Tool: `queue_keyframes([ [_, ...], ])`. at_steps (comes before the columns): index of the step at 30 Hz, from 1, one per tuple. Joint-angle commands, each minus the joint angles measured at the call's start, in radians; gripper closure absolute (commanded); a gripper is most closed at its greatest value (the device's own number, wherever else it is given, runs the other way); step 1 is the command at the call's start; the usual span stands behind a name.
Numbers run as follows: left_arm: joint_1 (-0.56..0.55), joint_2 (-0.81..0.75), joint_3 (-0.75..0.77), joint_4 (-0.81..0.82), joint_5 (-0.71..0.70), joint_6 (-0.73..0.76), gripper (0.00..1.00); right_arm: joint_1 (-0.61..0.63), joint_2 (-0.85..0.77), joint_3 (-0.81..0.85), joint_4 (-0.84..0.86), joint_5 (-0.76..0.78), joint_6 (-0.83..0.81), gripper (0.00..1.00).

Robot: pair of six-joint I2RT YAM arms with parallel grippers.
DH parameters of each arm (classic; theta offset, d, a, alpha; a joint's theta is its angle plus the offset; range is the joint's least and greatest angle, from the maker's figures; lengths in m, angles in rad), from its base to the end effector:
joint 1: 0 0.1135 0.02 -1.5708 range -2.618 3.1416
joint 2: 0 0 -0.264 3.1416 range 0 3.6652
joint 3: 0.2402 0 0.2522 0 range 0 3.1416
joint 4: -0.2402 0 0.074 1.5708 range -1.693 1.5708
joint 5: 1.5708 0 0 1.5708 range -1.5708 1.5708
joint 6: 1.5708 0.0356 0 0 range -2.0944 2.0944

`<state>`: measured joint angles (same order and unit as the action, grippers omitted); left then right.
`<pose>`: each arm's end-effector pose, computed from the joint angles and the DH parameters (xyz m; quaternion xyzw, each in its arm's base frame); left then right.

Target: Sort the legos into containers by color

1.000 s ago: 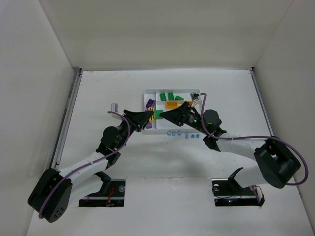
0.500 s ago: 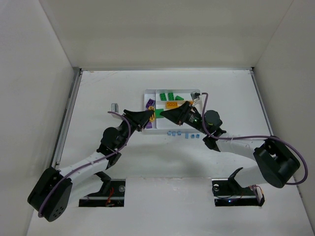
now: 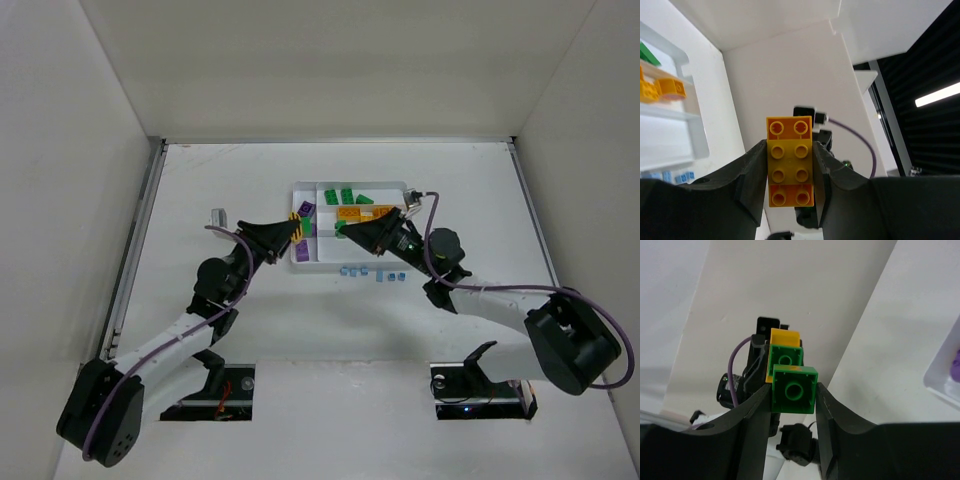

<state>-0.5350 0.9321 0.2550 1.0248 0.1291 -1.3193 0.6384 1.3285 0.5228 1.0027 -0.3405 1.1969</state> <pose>0.1645 -0.1028 0.2560 -0.1702 0.5496 -0.6758 0.4607 0.2138 0.1735 0.2557 0.0463 0.6369 0.6705 0.3778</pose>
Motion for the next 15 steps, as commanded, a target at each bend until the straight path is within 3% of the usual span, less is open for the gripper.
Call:
queue_keyframes([
  [1,0.074,-0.055,-0.010,0.017,0.032,-0.001,0.86,-0.062,-0.057,-0.029,0.045,0.006,-0.020,0.64],
  [9,0.086,-0.041,-0.031,0.024,0.040,0.000,0.86,-0.122,-0.049,-0.014,-0.012,-0.002,-0.069,0.64],
  [13,0.085,-0.018,-0.025,0.026,0.047,0.009,0.86,-0.173,-0.016,0.077,-0.209,0.043,-0.179,0.64],
  [15,0.079,-0.015,-0.034,0.026,0.041,0.023,0.86,-0.187,0.015,0.150,-0.378,0.142,-0.288,0.63],
])
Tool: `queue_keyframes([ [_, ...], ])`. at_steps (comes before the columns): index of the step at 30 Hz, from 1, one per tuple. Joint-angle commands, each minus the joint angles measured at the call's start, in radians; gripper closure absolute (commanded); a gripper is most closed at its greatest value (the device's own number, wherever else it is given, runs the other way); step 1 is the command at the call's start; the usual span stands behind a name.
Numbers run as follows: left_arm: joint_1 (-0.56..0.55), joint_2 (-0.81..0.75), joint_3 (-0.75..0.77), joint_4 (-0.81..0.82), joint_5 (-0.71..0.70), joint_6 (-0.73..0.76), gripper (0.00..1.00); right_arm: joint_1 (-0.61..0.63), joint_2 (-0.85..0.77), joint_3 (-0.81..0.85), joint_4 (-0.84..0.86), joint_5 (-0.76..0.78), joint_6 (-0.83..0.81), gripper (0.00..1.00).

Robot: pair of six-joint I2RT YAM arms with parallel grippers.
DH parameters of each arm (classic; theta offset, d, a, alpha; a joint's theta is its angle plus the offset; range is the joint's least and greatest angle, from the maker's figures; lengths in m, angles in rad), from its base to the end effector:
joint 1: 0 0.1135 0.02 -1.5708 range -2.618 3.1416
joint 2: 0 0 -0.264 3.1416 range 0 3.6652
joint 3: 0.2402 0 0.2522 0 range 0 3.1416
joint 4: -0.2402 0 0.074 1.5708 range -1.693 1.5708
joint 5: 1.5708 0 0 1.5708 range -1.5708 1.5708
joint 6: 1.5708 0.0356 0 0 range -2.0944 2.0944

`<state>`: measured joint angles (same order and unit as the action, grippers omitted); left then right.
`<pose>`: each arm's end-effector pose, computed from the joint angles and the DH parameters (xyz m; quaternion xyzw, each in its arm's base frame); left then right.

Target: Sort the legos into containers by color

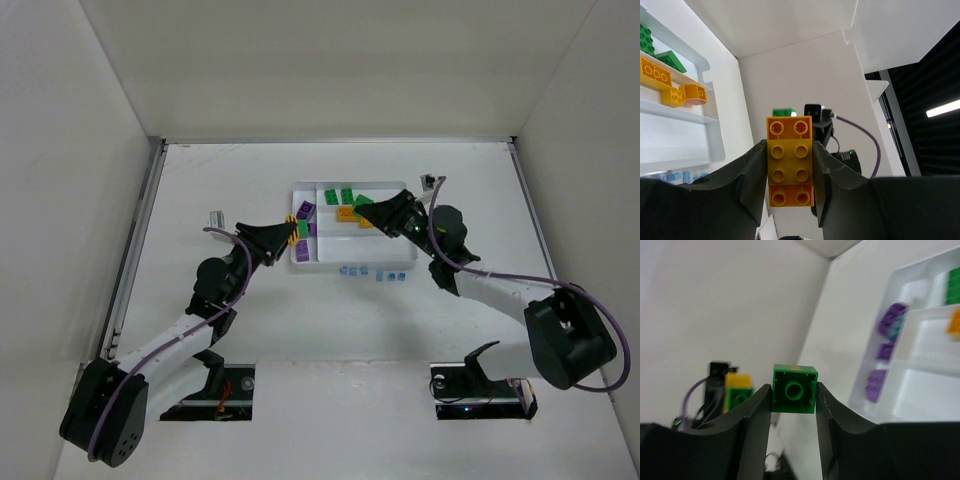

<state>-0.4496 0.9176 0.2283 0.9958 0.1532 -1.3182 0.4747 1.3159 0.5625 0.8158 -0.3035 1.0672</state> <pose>0.1695 -0.0878 0.2466 -0.1919 0.5604 -0.6506 0.4751 0.2450 0.1379 0.2519 0.0922 0.6795 0.5763 0.4446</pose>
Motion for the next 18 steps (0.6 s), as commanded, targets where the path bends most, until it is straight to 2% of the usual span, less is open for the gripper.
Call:
queue_keyframes([
  [1,-0.013,0.001,-0.013,0.050,0.013,0.031,0.86,-0.031,0.046,0.150,-0.281,0.165,-0.218,0.63],
  [4,-0.022,0.018,-0.026,0.040,0.002,0.048,0.86,-0.043,0.141,0.284,-0.516,0.364,-0.375,0.63],
  [8,-0.033,0.041,-0.047,0.050,-0.001,0.063,0.86,-0.055,0.296,0.436,-0.648,0.500,-0.499,0.62],
  [18,-0.065,0.089,-0.058,0.072,-0.006,0.105,0.85,-0.137,0.528,0.672,-0.702,0.507,-0.515,0.60],
])
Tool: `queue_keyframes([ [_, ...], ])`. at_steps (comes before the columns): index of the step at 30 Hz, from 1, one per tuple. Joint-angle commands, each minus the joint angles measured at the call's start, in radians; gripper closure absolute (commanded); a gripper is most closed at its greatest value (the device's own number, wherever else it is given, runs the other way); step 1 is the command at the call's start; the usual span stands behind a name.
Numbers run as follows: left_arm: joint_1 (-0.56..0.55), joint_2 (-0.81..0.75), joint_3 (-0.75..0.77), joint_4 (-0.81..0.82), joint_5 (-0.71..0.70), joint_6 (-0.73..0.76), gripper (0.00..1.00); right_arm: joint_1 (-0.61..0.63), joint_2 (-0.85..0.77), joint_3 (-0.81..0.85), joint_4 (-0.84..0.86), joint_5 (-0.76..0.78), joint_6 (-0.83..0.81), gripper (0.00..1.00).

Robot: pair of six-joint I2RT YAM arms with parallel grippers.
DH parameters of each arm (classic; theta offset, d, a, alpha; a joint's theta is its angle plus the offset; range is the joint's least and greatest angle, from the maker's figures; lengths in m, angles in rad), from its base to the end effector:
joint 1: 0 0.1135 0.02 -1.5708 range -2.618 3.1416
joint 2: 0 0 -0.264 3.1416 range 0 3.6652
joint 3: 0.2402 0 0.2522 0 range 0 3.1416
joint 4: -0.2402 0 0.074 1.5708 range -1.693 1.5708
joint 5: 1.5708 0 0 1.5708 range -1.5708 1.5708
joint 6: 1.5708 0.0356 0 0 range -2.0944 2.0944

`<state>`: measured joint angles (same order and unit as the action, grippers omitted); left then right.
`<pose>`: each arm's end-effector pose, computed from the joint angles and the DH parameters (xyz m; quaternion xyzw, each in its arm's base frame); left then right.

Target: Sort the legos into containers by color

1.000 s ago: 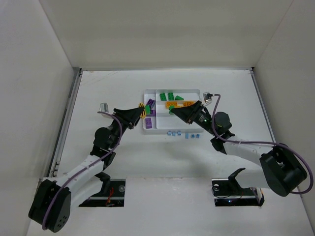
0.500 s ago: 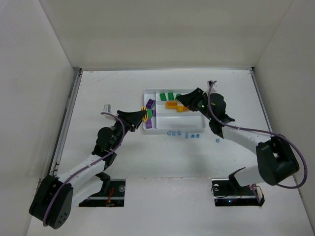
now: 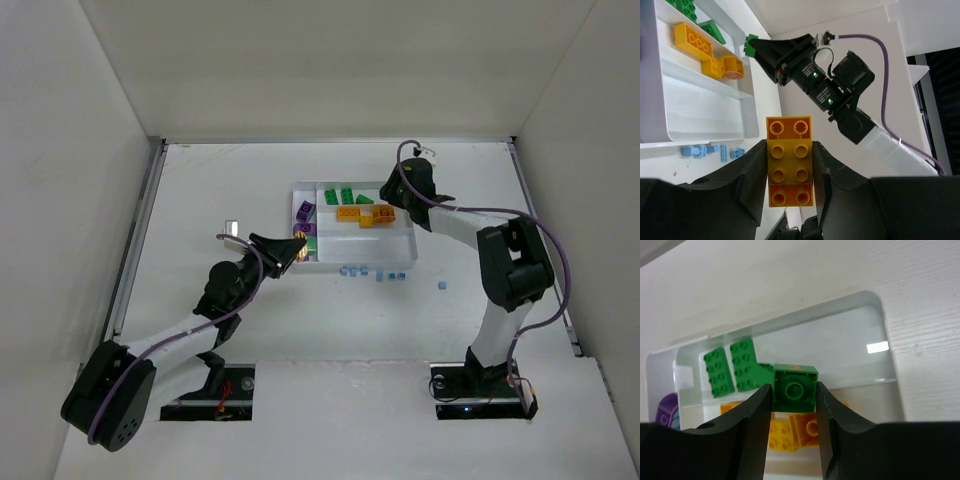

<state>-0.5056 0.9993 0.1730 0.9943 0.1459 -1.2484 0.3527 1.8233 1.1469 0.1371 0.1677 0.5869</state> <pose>0.1681 -0.0990 0.2143 -0.1817 0.6199 -0.6159 0.4511 0.3851 0.1354 0.2065 0.1423 0.8561 0.1575 0.4712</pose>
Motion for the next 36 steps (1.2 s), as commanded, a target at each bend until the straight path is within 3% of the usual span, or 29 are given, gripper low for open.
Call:
queue_keyframes([
  [1,-0.010,0.012,-0.007,0.079,0.000,0.041,0.85,-0.017,0.034,0.103,-0.027,0.038,-0.033,0.59],
  [7,-0.015,0.044,0.003,0.104,0.006,0.044,0.85,-0.022,0.079,0.165,-0.027,0.000,-0.018,0.37],
  [12,-0.017,0.079,0.029,0.124,0.011,0.029,0.85,-0.011,-0.045,0.042,0.011,-0.026,0.025,0.26],
  [19,-0.027,0.170,0.074,0.237,0.018,-0.019,0.85,0.153,-0.412,-0.393,0.413,-0.243,0.220,0.15],
  [23,-0.047,0.220,0.105,0.305,0.020,-0.054,0.85,0.228,-0.466,-0.533,0.692,-0.327,0.413,0.07],
  [31,-0.066,0.233,0.126,0.359,0.009,-0.109,0.85,0.311,-0.340,-0.546,0.998,-0.436,0.590,0.04],
  [36,-0.076,0.216,0.117,0.349,-0.025,-0.105,0.85,0.332,-0.286,-0.541,1.075,-0.468,0.642,0.13],
])
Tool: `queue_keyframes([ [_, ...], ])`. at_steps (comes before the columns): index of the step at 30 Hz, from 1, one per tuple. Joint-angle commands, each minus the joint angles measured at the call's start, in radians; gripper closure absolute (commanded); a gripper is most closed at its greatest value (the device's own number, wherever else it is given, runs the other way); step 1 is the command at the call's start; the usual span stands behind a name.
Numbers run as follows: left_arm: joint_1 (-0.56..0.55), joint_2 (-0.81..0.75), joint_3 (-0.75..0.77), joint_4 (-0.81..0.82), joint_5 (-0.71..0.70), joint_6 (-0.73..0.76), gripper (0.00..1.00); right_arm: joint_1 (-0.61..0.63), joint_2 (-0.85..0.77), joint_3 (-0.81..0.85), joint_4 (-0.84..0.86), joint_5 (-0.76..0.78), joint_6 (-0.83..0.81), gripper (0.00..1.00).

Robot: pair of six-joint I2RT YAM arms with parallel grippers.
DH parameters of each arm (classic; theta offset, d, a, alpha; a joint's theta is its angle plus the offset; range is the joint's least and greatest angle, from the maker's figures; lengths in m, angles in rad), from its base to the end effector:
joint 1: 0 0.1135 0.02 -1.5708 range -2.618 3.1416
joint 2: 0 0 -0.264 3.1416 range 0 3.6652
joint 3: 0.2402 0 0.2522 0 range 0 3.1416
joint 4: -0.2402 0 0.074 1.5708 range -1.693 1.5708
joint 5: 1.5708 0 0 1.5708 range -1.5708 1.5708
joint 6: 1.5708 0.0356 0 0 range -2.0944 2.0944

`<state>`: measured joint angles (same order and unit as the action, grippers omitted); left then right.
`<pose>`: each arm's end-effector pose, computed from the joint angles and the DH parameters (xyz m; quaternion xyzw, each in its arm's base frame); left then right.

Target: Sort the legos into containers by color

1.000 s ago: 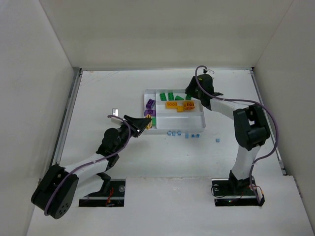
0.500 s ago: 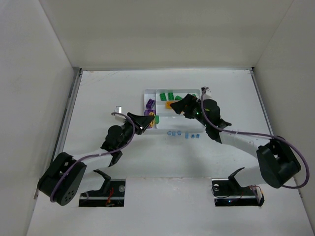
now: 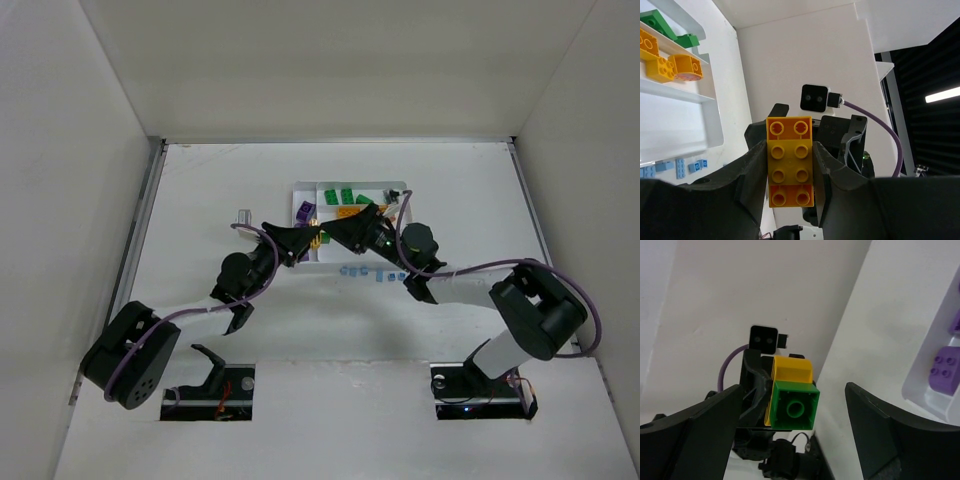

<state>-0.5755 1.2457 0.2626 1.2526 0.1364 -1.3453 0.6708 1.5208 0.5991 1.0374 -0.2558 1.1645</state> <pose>0.1876 -0.1275 0.2222 -0.1766 0.5804 -0.6742 0.4212 0.2375 0.2000 0.2308 0.0688 0.6629 0.6398 0.3828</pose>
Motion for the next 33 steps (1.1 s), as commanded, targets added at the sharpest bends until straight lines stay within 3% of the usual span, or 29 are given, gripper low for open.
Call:
queue_keyframes([
  [1,-0.004,-0.031,0.027,0.100,-0.012,-0.009,0.85,0.016,0.027,0.007,0.185,-0.048,0.073,0.16],
  [6,-0.002,-0.029,0.029,0.103,-0.023,-0.011,0.85,0.016,0.045,-0.012,0.245,-0.049,0.119,0.34],
  [21,0.012,-0.028,0.027,0.110,-0.018,-0.011,0.85,0.008,0.059,-0.012,0.234,-0.049,0.143,0.61],
  [33,0.142,-0.083,-0.043,0.076,0.057,-0.009,0.85,-0.135,-0.057,-0.071,0.119,-0.080,0.098,0.64],
])
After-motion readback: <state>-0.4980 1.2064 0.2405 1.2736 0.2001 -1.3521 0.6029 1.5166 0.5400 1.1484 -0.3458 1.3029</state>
